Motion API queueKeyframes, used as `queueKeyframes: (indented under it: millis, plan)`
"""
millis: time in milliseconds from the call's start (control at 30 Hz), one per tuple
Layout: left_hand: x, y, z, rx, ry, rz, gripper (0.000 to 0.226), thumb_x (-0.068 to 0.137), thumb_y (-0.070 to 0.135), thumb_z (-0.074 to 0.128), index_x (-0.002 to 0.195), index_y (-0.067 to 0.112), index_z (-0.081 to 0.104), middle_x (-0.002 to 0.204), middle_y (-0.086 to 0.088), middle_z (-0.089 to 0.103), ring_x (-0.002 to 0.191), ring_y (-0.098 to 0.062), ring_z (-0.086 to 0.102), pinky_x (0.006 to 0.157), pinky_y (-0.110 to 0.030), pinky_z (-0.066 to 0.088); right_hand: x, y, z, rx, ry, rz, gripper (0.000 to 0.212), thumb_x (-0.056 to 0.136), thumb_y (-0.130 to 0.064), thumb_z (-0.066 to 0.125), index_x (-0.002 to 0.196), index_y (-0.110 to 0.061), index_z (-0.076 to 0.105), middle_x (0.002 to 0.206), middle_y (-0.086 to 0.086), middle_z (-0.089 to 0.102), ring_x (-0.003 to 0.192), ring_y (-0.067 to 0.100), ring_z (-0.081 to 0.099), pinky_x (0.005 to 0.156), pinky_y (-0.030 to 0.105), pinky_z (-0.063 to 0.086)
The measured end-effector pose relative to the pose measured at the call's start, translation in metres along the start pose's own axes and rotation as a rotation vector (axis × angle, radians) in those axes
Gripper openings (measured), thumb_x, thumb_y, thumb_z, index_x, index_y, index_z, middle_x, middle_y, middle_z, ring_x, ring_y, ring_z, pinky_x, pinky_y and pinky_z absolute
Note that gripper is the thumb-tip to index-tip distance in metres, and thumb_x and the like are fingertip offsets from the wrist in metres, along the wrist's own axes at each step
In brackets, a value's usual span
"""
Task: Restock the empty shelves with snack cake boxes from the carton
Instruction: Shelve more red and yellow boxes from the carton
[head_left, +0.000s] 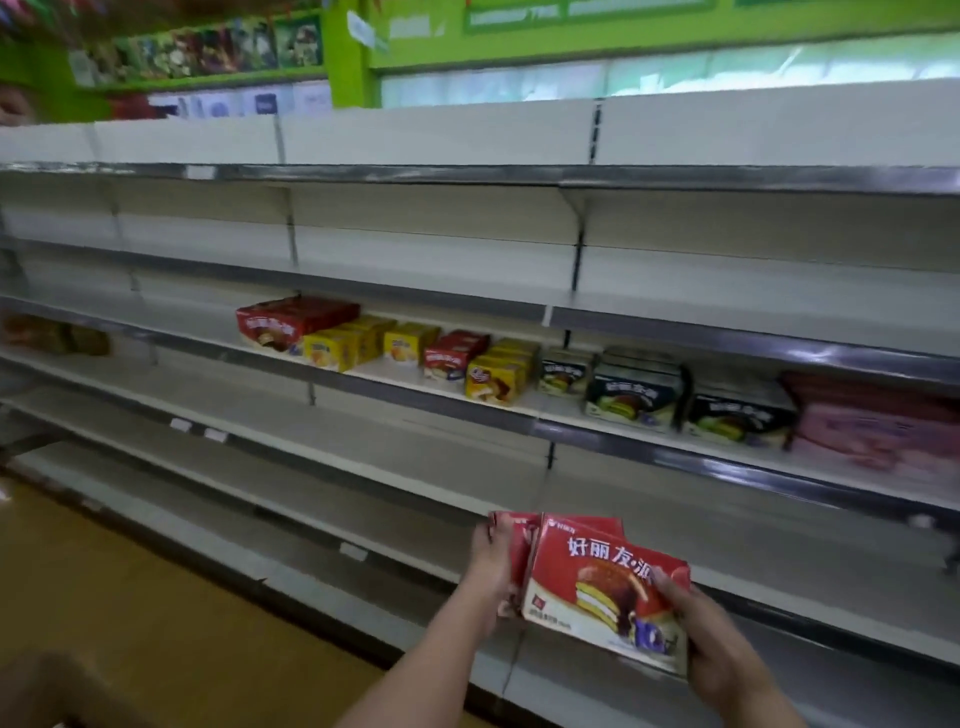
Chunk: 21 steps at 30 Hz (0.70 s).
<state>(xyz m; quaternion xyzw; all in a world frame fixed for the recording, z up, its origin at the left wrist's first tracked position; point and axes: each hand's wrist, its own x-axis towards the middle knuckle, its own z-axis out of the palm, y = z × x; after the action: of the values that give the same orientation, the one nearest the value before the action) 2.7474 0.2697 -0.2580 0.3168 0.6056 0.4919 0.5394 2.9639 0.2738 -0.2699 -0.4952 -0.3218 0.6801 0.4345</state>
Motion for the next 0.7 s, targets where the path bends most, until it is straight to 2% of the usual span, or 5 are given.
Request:
queueKeyframes:
  millis: [67,167,300,500,700]
  plan:
    - [0.003,0.005,0.035,-0.039,0.015,0.059,0.054,0.098,0.050,0.035,0.134,0.011,0.035,0.121,-0.016,0.058,0.102,-0.034,0.062,0.083,-0.046,0.053,-0.009,-0.016,-0.037,0.024,0.047,-0.020,0.038,0.080,-0.016,0.064,0.110,0.005,0.057,0.097,0.032,0.068,0.074,0.041,0.069,0.072,0.059,0.055]
    - [0.003,0.007,0.092,-0.080,-0.074,0.115,0.044,0.099,0.043,0.038,0.124,0.007,0.042,0.103,-0.013,0.064,0.085,-0.025,0.064,0.068,-0.034,0.054,-0.027,-0.037,-0.096,0.016,0.054,-0.020,0.027,0.089,-0.012,0.058,0.107,0.008,0.056,0.093,0.032,0.068,0.066,0.039,0.069,0.057,0.047,0.059]
    - [-0.001,-0.003,0.169,0.009,-0.256,0.125,0.046,0.099,0.046,0.033,0.122,0.009,0.045,0.098,-0.010,0.069,0.083,-0.021,0.068,0.062,-0.028,0.048,-0.049,-0.058,-0.154,0.013,0.080,-0.056,0.033,0.081,-0.013,0.063,0.106,0.009,0.058,0.100,0.032,0.067,0.073,0.039,0.070,0.061,0.043,0.059]
    - [-0.011,-0.018,0.276,0.043,-0.445,-0.038,0.041,0.098,0.050,0.033,0.115,0.015,0.046,0.090,-0.013,0.072,0.074,-0.028,0.071,0.064,-0.036,0.056,-0.068,-0.079,-0.231,0.073,0.201,-0.105,0.039,0.084,-0.018,0.063,0.113,0.007,0.058,0.107,0.030,0.066,0.076,0.036,0.070,0.064,0.043,0.058]
    - [0.005,-0.022,0.363,0.054,-0.474,-0.097,0.030,0.100,0.038,0.043,0.116,0.015,0.031,0.098,-0.022,0.067,0.081,-0.036,0.069,0.078,-0.051,0.056,-0.074,-0.100,-0.295,0.116,0.293,-0.155,0.042,0.077,-0.021,0.067,0.110,0.001,0.056,0.099,0.025,0.069,0.073,0.035,0.070,0.061,0.042,0.058]
